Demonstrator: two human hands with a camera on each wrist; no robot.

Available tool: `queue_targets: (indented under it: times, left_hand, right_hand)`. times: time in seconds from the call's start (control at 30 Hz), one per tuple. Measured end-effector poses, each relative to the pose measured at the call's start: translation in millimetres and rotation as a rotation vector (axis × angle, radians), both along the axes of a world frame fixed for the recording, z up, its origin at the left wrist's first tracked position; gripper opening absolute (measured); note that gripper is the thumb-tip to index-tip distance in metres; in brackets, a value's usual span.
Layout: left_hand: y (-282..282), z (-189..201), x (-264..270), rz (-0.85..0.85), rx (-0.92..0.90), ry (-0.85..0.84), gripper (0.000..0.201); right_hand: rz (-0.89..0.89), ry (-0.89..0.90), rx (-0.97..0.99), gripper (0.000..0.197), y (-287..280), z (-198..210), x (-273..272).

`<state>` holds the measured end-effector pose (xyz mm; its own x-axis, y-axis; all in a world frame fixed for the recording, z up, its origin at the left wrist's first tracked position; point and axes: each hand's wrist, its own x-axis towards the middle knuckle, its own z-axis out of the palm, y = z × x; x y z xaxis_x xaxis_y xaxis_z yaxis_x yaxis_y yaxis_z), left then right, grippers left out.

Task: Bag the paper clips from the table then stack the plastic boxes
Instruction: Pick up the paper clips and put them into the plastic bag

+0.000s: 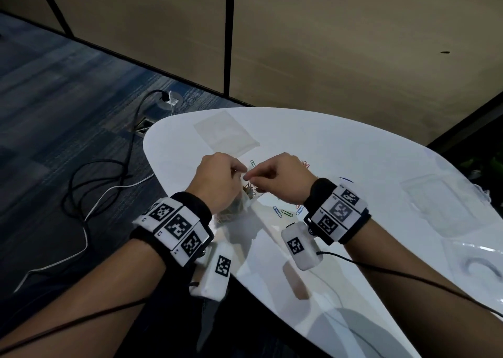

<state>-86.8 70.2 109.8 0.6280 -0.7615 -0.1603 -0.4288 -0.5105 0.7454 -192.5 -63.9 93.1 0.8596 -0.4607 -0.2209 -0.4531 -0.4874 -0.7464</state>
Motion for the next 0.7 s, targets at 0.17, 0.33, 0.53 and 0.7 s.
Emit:
queue_targets:
  times: [0.17, 0.33, 0.53, 0.7]
  left_hand:
    - [5, -7, 12, 0.031, -0.015, 0.054, 0.024]
    - [8, -8, 20, 0.035, -0.018, 0.067, 0.023]
    - [10, -6, 22, 0.015, -0.011, 0.046, 0.024]
    - [10, -5, 19, 0.008, 0.009, 0.052, 0.023]
  right_hand:
    - [-0.199, -0.156, 0.137, 0.019, -30, -1, 10]
    - [0.004, 0.242, -0.278, 0.040, -53, -62, 35]
    - [0.424, 0.422, -0.584, 0.062, -29, -111, 23]
    - [0.555, 0.501, -0.836, 0.078, -33, -123, -49]
